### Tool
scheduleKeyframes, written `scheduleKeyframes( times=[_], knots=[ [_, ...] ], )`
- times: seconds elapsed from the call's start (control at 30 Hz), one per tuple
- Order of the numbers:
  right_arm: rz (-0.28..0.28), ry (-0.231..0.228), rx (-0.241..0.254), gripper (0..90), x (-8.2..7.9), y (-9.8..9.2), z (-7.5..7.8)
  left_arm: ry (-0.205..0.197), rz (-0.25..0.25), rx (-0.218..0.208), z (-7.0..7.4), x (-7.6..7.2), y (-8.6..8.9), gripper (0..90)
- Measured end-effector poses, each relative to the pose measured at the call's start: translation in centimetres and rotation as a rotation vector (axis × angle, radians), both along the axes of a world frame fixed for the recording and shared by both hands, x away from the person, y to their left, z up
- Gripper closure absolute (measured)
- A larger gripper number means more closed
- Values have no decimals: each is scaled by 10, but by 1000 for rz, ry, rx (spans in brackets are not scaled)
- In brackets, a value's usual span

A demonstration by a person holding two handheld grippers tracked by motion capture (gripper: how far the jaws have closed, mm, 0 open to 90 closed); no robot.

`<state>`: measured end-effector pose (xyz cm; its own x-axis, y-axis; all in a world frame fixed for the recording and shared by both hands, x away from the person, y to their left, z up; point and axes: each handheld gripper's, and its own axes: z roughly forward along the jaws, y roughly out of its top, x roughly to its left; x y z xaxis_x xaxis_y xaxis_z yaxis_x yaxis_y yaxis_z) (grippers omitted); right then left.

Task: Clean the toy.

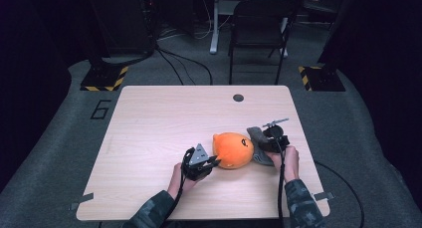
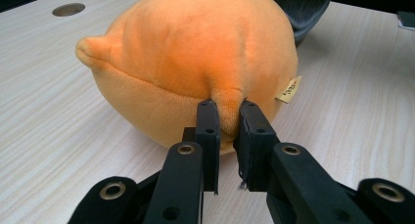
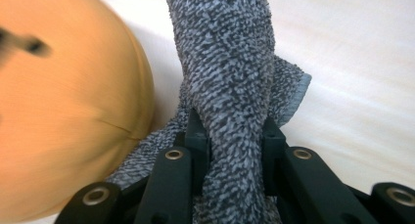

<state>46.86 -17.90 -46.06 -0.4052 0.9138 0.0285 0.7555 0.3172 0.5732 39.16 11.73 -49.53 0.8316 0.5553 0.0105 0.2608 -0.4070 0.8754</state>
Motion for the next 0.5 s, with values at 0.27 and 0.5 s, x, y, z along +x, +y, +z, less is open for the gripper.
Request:
scheduleKeyframes(
  times=[0.27, 0.5],
  knots=[
    [122, -161, 99, 738, -34, 30, 58, 2, 4, -3, 0, 1, 0, 804],
    [270, -207, 148, 739, -58, 70, 71, 8, 8, -12, 1, 1, 1, 804]
  ],
)
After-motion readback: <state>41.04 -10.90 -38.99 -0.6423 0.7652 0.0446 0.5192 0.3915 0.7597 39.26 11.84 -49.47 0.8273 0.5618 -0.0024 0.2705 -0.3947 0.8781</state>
